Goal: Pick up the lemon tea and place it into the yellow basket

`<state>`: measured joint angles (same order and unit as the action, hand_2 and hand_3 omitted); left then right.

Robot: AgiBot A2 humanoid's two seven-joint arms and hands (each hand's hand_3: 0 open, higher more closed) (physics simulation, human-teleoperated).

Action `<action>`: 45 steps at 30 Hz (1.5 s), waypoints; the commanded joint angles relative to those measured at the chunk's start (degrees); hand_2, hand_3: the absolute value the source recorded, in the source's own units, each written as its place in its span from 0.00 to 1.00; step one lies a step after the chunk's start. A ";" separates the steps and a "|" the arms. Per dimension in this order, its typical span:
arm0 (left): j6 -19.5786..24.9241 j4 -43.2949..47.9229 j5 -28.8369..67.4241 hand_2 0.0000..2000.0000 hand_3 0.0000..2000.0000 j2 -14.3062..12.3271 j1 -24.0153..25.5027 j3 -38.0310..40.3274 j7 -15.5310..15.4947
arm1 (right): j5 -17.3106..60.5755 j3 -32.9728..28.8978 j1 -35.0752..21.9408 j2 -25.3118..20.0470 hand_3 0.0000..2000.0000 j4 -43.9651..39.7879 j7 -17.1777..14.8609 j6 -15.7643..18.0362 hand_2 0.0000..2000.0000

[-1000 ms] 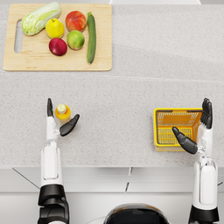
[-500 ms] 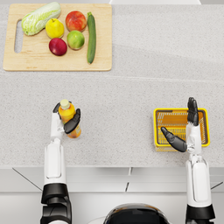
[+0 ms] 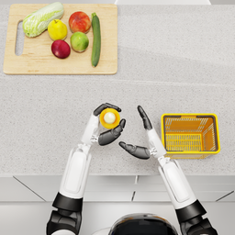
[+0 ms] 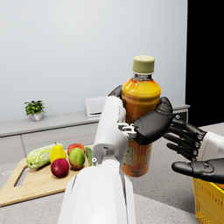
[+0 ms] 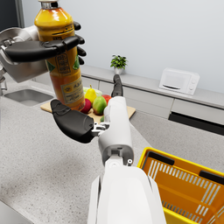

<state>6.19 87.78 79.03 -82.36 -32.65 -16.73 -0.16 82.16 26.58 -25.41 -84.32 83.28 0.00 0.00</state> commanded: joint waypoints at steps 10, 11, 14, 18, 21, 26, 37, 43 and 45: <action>-0.37 4.06 0.31 1.00 1.00 0.03 0.54 -10.65 -0.04 | 3.34 1.39 -6.47 -3.81 0.49 -5.18 -0.19 12.95 1.00; -0.21 4.06 0.30 1.00 1.00 0.18 0.46 -10.81 -0.12 | 3.38 1.46 -6.28 -3.53 0.65 -4.76 -0.19 12.53 1.00; -1.37 2.89 0.09 0.00 0.67 0.91 1.25 -9.02 -0.62 | 3.44 0.80 -5.99 -2.89 1.00 -3.09 -0.01 13.32 1.00; -4.93 8.13 0.04 0.00 0.02 2.97 5.68 -4.03 -0.04 | 3.42 -6.65 -6.70 -3.89 1.00 0.10 -0.04 10.06 1.00; -5.73 13.41 0.02 0.00 0.00 5.08 10.51 4.00 0.09 | 3.40 -16.53 -7.28 -4.10 1.00 3.59 -0.07 12.14 1.00; -6.11 13.30 -0.01 0.00 0.00 4.53 12.69 15.06 0.15 | 3.34 -32.68 -6.08 -3.51 1.00 5.39 0.04 12.43 1.00; -6.19 9.26 -0.02 0.00 0.00 3.51 11.29 15.48 0.16 | 3.29 -40.55 1.20 -4.42 1.00 -0.03 -12.35 11.10 1.00; -6.20 8.27 -0.03 0.00 0.00 3.00 10.90 15.48 0.16 | 3.30 -38.08 2.89 -4.42 0.84 -0.65 -18.92 16.16 0.32; -6.19 7.12 -0.02 0.00 0.00 2.67 9.51 15.31 0.16 | 3.28 -37.86 3.02 -4.41 0.51 1.34 -19.48 11.30 0.00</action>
<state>0.00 95.62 79.00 -79.56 -21.46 -1.35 0.00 85.43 -11.89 -21.76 -88.85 83.00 -13.96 8.10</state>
